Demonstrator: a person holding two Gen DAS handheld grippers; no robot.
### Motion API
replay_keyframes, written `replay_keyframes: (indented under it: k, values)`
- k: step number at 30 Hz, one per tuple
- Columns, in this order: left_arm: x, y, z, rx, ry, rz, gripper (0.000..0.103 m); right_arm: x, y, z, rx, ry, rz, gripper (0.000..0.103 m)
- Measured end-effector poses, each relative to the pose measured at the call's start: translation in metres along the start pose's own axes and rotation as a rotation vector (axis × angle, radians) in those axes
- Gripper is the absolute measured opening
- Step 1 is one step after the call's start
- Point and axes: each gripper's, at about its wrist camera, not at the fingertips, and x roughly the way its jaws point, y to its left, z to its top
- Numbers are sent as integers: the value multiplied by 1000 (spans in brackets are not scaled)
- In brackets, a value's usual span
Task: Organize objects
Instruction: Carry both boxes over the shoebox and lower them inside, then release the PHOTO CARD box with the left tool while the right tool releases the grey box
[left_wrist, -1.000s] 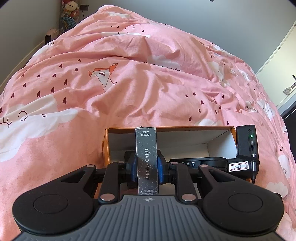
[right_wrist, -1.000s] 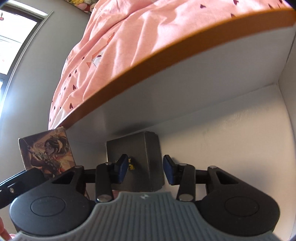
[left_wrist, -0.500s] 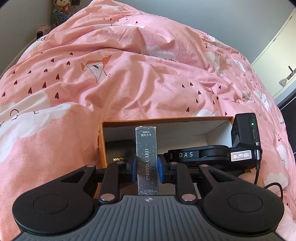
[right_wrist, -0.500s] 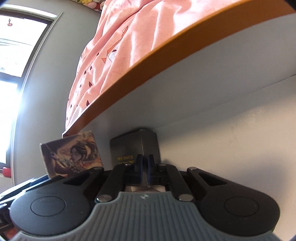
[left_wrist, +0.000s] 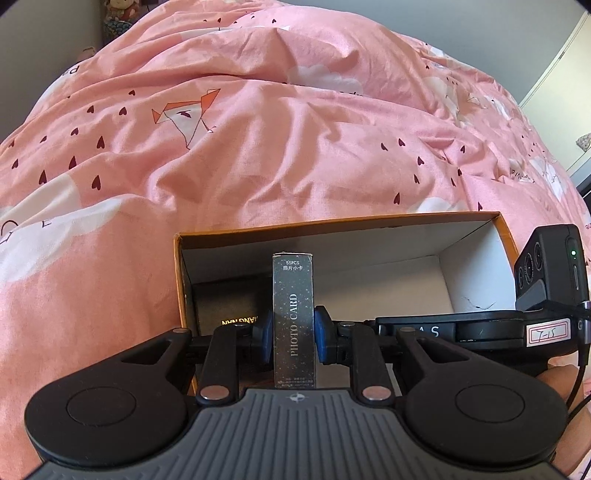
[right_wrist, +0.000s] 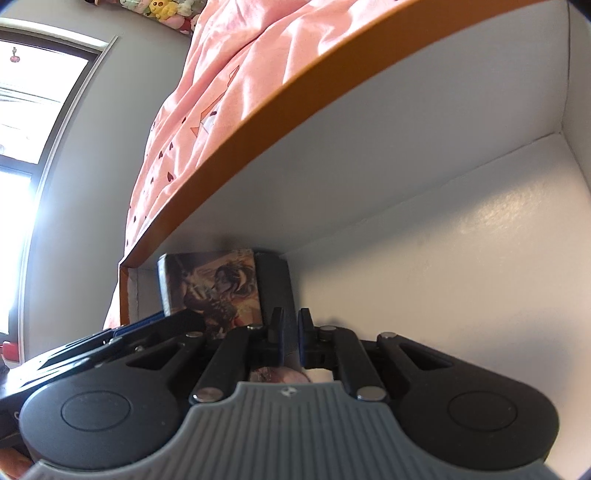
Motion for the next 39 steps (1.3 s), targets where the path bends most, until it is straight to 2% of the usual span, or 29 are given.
replay_keyframes:
  k: [4, 6, 10, 14, 19, 24, 33, 35, 39]
  values:
    - [3, -3, 1, 34, 15, 40, 26, 4, 5, -4, 6, 1, 12, 11]
    - [1, -7, 0, 62, 3, 90, 33, 5, 7, -6, 6, -1, 11, 11]
    - [-6, -12, -4, 131, -39, 194, 33, 4, 9, -10, 1, -4, 9, 11]
    - [-22, -8, -5, 130, -80, 170, 32, 0, 12, -13, -9, -13, 9, 11]
    - [-40, 2, -5, 79, -129, 144, 32, -4, 18, -16, -33, -28, 3, 11]
    - [-48, 6, -8, 49, -146, 122, 32, 3, 20, -18, -31, -25, -32, 11]
    - [-50, 4, -13, 34, -140, 96, 32, 3, 21, -27, -35, 5, -28, 10]
    - [-51, 1, -15, 28, -132, 95, 32, 2, 30, -12, -66, -12, -35, 11]
    - [-57, -8, -23, 33, -138, 79, 32, -25, 47, -19, -180, -57, -55, 11]
